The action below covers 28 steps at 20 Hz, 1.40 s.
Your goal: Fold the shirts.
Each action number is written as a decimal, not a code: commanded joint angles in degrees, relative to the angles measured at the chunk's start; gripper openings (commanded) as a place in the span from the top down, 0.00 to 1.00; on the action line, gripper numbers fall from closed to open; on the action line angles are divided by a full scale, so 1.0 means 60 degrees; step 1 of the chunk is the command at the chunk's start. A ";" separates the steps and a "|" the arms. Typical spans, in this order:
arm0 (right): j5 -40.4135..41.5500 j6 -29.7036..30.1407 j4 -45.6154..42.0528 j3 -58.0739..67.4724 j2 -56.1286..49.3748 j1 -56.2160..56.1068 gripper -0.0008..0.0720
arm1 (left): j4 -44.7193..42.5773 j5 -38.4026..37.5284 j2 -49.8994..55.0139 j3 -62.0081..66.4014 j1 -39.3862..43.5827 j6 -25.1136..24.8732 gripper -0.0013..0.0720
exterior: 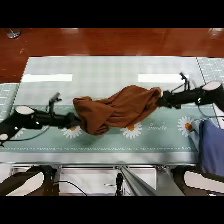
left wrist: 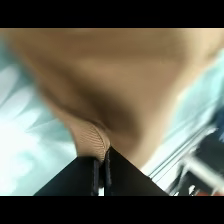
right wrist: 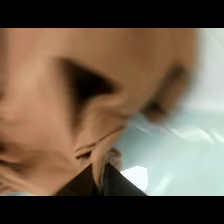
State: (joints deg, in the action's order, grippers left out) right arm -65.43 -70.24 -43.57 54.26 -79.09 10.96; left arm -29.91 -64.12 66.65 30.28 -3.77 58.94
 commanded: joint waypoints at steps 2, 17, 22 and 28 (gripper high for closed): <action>-0.0335 -0.1286 -0.0015 0.3435 0.1089 -0.0080 0.95 | 0.2554 -0.0532 -0.0692 0.2779 -0.0758 -0.0331 0.95; -0.2648 -0.2820 -0.4932 0.9136 0.7643 -0.0248 0.95 | -0.4484 -0.0444 -0.4819 1.2790 -0.3067 0.2663 0.95; -0.4747 -0.3133 -0.6896 0.9122 0.8255 -0.0248 0.95 | -0.9238 -0.1585 -0.5956 1.2684 -0.0280 0.4371 0.95; -0.4994 -0.3231 -0.6065 0.6466 0.8247 -0.0248 0.95 | -0.9551 -0.2426 -0.5836 0.9111 0.0688 0.5202 0.95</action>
State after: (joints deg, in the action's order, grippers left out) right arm -93.93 -89.10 -81.67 100.68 -29.95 9.54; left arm -83.31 -76.58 31.81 94.83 -1.76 86.30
